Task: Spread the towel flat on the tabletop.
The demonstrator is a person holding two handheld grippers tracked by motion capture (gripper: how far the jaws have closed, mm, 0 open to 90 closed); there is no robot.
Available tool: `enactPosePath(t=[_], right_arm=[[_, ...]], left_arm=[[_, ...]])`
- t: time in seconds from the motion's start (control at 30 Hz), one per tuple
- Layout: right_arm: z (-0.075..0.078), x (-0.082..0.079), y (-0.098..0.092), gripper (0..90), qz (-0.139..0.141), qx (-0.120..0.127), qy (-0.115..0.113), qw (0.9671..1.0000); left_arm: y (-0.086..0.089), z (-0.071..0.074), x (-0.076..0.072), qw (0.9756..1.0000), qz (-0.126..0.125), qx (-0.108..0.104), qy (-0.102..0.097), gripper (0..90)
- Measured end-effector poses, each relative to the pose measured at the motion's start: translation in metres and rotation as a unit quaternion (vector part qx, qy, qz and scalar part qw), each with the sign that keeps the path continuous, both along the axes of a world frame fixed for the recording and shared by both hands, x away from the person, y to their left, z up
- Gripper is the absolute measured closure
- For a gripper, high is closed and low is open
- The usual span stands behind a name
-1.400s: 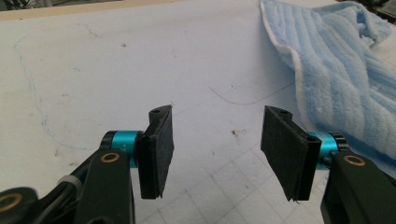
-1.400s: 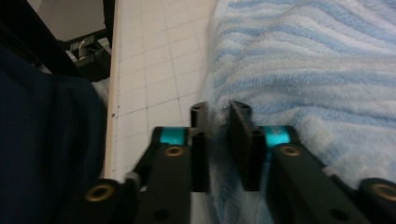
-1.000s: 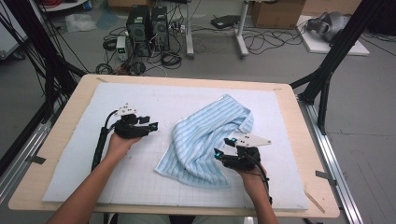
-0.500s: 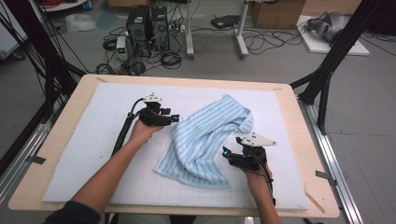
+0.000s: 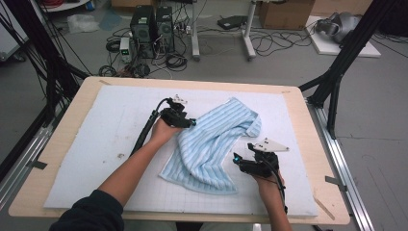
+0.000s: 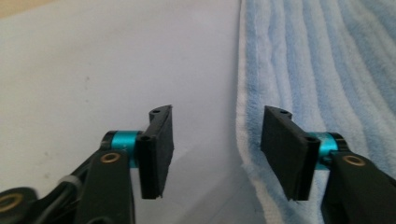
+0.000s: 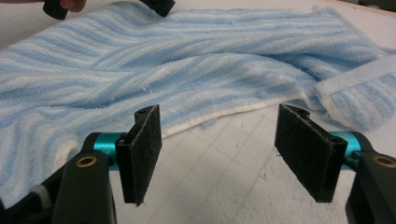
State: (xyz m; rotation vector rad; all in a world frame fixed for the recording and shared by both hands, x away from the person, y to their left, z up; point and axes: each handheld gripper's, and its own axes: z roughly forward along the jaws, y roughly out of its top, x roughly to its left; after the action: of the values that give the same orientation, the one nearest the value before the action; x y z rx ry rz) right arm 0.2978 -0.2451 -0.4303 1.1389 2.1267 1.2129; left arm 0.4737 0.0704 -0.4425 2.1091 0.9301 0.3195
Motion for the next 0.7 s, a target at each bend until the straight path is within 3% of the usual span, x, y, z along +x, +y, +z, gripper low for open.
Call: enactPosePath(t=[0.03, 0.07, 0.1, 0.13, 0.3, 0.4, 0.5, 0.7], right_arm=[[0.0, 0.0, -0.001, 30.9, 0.0, 0.001, -0.002, 1.0], [0.0, 0.0, -0.001, 30.9, -0.001, 0.002, -0.002, 1.0], [0.0, 0.0, -0.001, 30.8, -0.002, 0.003, -0.002, 1.0], [0.0, 0.0, -0.002, 30.8, -0.001, 0.001, -0.003, 1.0], [0.0, -0.001, -0.001, 30.8, -0.001, 0.003, 0.0, 1.0], [-0.001, -0.001, -0.001, 30.9, -0.001, 0.003, 0.002, 1.0], [-0.001, -0.001, -0.001, 30.9, -0.001, 0.004, 0.004, 1.0], [-0.001, 0.0, 0.002, 30.9, 0.002, 0.003, 0.003, 1.0]], left_arm=[[-0.002, -0.002, -0.001, 0.9999, -0.005, 0.013, -0.007, 61.4], [-0.003, -0.001, -0.002, 0.9997, -0.008, 0.021, -0.014, 65.3], [-0.002, 0.0, -0.002, 0.9997, -0.016, 0.015, -0.011, 75.5], [-0.002, 0.001, -0.003, 0.9994, -0.017, 0.025, -0.016, 86.6], [0.015, 0.002, 0.002, 0.9998, 0.016, 0.015, 0.004, 88.6], [0.037, 0.002, 0.003, 0.9985, 0.053, 0.005, 0.009, 88.8], [0.065, 0.001, 0.004, 0.9955, 0.092, -0.013, 0.017, 88.7], [0.106, 0.0, -0.006, 0.9887, 0.149, -0.012, 0.003, 88.7]])
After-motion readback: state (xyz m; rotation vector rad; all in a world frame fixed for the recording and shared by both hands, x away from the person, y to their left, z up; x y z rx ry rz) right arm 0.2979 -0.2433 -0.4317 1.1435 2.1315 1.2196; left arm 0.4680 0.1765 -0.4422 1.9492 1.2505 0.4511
